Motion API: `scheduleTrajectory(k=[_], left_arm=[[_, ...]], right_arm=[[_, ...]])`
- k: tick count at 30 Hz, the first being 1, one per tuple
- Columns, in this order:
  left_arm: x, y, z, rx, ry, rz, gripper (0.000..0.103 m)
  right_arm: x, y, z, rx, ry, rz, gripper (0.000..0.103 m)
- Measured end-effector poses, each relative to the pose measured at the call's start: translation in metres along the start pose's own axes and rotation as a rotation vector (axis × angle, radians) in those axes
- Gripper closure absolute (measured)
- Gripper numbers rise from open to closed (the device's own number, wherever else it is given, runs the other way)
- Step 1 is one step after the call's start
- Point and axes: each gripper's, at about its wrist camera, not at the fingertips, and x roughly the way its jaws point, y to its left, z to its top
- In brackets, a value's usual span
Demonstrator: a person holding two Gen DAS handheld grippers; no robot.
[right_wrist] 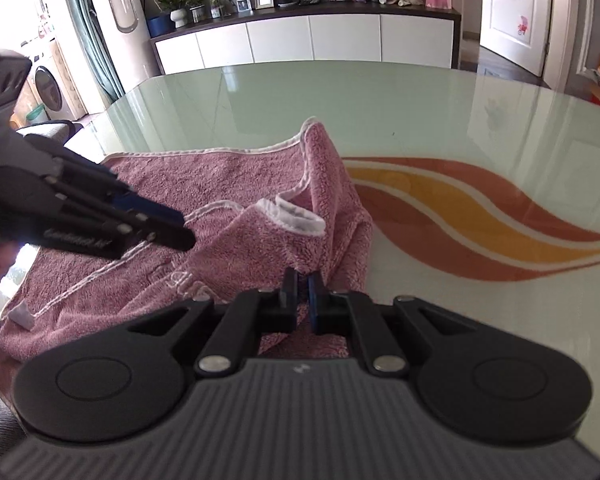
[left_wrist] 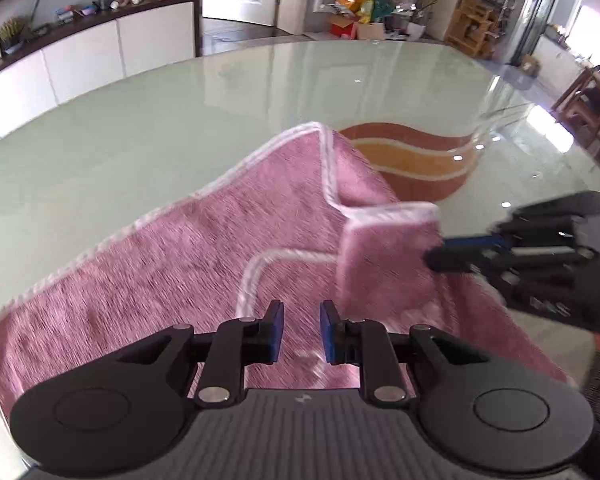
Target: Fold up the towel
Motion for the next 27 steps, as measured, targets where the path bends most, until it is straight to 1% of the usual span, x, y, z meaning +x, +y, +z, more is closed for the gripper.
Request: scheduleTrajectory(k=[4,10,11,12,20,22,27], left_arm=[[-0.003,0.004,0.002,-0.02,-0.011,0.021,0.081],[0.005,0.008,0.006,-0.011,0.016,0.033,0.08],[0.006,0.008,0.006,-0.009,0.016,0.037,0.079],[0.007,0.009,0.006,-0.008,0.012,0.041,0.075],[0.017,0.015,0.01,-0.021,0.006,0.032,0.073],[0.017,0.015,0.009,-0.016,0.008,0.036,0.07],[0.016,0.018,0.008,-0.019,0.002,0.032,0.069]], right_arm=[[0.0,0.0,0.001,-0.002,-0.002,0.011,0.097],[0.001,-0.004,0.001,0.011,-0.006,0.027,0.097],[0.001,-0.004,0.001,0.012,-0.006,0.029,0.097],[0.001,-0.004,0.001,0.013,-0.006,0.03,0.097],[0.001,-0.006,0.002,0.023,0.002,0.039,0.097],[0.002,-0.006,0.002,0.027,0.003,0.04,0.096],[0.002,-0.006,0.001,0.032,0.003,0.043,0.096]])
